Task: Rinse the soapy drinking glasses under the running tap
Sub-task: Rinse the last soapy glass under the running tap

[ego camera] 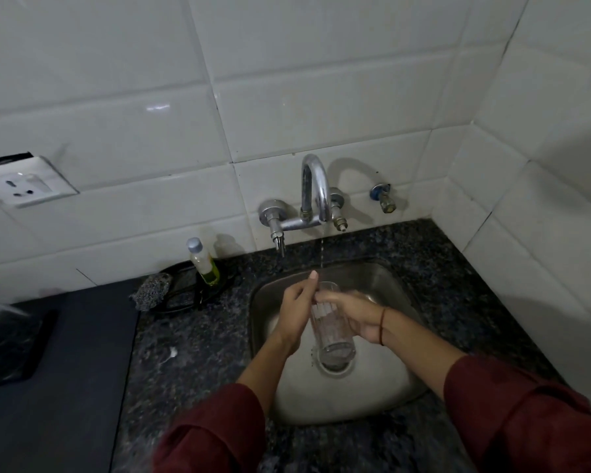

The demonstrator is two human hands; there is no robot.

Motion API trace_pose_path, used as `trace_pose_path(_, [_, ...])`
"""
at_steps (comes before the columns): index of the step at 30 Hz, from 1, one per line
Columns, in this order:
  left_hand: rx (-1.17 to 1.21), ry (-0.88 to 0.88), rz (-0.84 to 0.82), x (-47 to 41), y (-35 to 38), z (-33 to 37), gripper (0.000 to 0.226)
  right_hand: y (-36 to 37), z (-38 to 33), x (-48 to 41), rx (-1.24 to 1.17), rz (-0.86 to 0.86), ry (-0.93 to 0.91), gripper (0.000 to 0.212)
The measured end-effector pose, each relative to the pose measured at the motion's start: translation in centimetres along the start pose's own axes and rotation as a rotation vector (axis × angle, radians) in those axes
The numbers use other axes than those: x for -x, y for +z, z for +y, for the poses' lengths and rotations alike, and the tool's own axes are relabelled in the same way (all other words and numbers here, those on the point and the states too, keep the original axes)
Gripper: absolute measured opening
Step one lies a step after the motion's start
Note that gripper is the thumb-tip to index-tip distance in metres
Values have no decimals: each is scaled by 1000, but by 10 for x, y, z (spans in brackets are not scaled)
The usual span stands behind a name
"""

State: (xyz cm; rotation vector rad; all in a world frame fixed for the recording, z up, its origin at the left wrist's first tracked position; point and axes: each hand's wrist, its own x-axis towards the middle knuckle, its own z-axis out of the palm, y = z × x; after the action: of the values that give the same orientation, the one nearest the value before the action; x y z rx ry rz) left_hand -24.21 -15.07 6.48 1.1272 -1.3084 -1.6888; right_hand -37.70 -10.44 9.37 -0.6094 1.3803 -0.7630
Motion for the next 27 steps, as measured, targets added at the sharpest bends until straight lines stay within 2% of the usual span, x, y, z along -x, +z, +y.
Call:
trace_pose_path(3, [86,-96,10,1,-4,-9,58,1,-3,2,-78,-64,82,50])
trace_pose_path(6, [108,-137,44,4,1,-8,45,3,-12,12,-266,-125,134,39])
trace_pose_path(10, [207,-226,236,2,6,-4,39,3,-28,32,-240,-70,108,47])
trace_pose_path(13, [275,-360,349,-6,6,-10,39,9,-37,46,-18,104,-51,60])
trace_pose_path(15, [254,-481,397,-9,6,-10,36,18,-38,58,141,192,-226,59])
trace_pose_path(17, [260,-573,389,-6,5,-6,30,22,-33,65,342,265,-402,59])
trace_pose_path(20, [250,-610,317,3,5,0,34,24,-24,66,658,377,-621,64])
trace_pose_path(23, [297,-614,247,14,7,7,37,24,-16,65,683,397,-755,58])
trace_pose_path(26, [319,-519,202,28,3,17,36,26,-14,64,679,409,-835,54])
trace_pose_path(27, [253,-456,226,29,1,17,40,26,-16,65,673,417,-853,54])
